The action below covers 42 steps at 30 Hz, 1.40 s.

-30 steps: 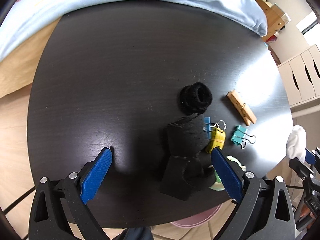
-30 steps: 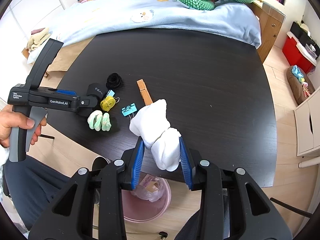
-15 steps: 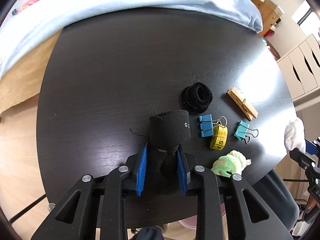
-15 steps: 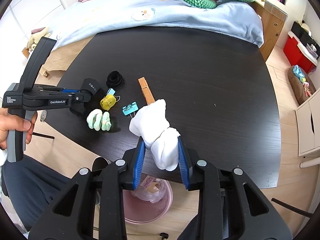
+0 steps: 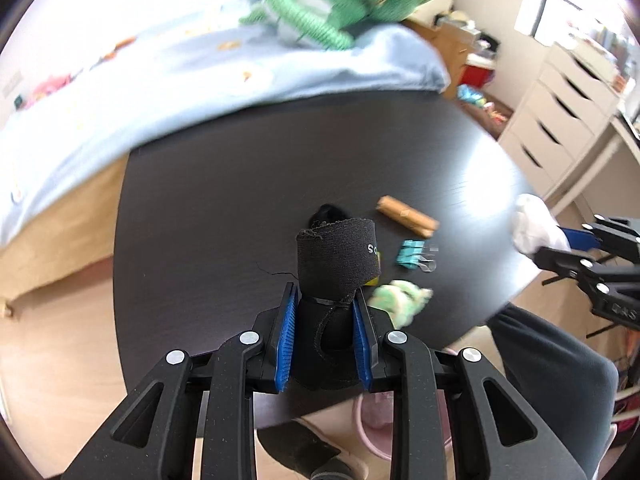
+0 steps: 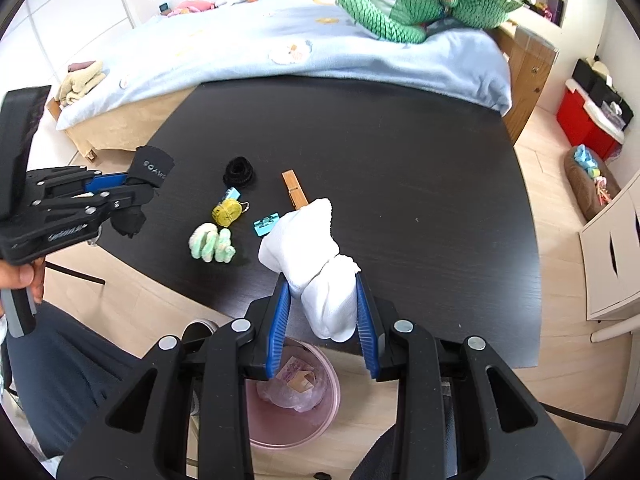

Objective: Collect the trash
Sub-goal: 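Carry the white socks over the wastebasket and open the right gripper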

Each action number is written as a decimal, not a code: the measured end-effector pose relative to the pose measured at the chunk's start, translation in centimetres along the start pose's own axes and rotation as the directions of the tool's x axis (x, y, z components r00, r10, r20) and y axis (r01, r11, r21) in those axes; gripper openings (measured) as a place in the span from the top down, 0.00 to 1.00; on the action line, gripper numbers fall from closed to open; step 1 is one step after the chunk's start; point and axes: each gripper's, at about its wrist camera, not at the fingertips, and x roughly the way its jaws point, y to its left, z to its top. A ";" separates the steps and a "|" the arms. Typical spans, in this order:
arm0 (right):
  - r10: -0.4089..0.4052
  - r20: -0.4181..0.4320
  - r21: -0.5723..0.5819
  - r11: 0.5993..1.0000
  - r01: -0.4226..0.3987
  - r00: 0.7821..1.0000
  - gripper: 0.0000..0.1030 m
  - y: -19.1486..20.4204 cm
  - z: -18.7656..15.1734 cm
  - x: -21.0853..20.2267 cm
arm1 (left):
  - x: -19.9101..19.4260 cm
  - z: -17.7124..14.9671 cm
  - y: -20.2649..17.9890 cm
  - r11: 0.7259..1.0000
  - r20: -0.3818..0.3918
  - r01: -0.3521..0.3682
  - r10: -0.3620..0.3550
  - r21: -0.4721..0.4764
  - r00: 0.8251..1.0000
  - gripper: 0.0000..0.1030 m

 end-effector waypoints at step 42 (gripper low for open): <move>0.109 0.034 -0.045 0.993 -0.108 0.993 0.37 6.0 -10.6 -4.4 | -7.5 -8.4 -6.5 0.972 0.136 0.169 -0.192 0.162 0.972 0.75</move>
